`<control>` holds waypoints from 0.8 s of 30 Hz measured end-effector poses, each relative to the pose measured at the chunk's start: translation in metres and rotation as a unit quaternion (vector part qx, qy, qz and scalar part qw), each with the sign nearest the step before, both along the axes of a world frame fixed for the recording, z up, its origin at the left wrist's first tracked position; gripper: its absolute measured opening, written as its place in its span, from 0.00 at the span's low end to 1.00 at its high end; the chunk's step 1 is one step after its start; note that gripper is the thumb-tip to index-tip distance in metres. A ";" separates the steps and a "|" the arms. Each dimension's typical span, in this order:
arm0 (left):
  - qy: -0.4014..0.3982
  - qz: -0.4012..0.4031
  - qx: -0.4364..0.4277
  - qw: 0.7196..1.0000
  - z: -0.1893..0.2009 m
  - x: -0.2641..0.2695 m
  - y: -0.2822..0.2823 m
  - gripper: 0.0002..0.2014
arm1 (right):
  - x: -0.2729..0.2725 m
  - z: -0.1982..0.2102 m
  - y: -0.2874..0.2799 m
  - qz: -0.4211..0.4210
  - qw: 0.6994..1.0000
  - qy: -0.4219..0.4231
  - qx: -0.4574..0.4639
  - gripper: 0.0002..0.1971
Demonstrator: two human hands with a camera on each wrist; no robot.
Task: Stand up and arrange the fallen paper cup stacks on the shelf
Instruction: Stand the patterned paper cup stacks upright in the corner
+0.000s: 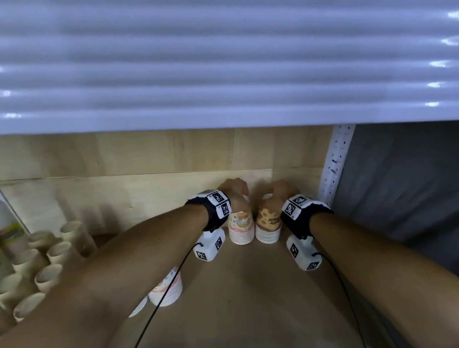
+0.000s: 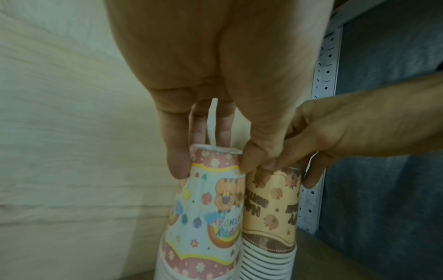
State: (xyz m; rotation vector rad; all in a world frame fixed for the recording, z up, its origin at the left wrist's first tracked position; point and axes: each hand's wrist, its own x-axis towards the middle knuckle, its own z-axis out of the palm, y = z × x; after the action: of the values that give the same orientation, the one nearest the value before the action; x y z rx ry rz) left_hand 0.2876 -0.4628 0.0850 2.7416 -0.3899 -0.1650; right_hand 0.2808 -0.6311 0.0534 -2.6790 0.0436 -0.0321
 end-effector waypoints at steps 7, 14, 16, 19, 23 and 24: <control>0.016 0.007 -0.010 1.000 -0.006 0.006 -0.004 0.26 | -0.001 0.004 -0.001 0.015 0.999 0.044 0.018 0.25; 0.021 0.003 -0.001 1.000 -0.005 0.010 -0.005 0.27 | 0.042 -0.030 -0.016 0.010 0.999 0.039 0.025 0.32; 0.023 0.000 0.000 1.000 -0.004 0.011 -0.004 0.27 | 0.037 -0.027 -0.012 0.001 0.999 0.030 0.026 0.34; 0.025 -0.001 -0.002 1.000 -0.005 0.011 -0.004 0.27 | 0.031 -0.020 -0.008 0.003 0.999 0.028 0.025 0.37; 0.021 -0.008 -0.001 1.000 -0.006 0.013 -0.003 0.26 | 0.038 -0.030 -0.015 -0.008 0.999 0.025 0.029 0.36; 0.020 -0.010 -0.003 1.000 -0.006 0.013 -0.003 0.26 | 0.032 -0.025 -0.014 -0.004 1.000 0.019 0.024 0.36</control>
State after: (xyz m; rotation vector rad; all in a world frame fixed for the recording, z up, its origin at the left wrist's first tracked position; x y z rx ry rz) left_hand 0.3003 -0.4654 0.0792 2.7257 -0.4058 -0.2222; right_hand 0.3132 -0.6449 0.0285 -2.6314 0.0669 0.0182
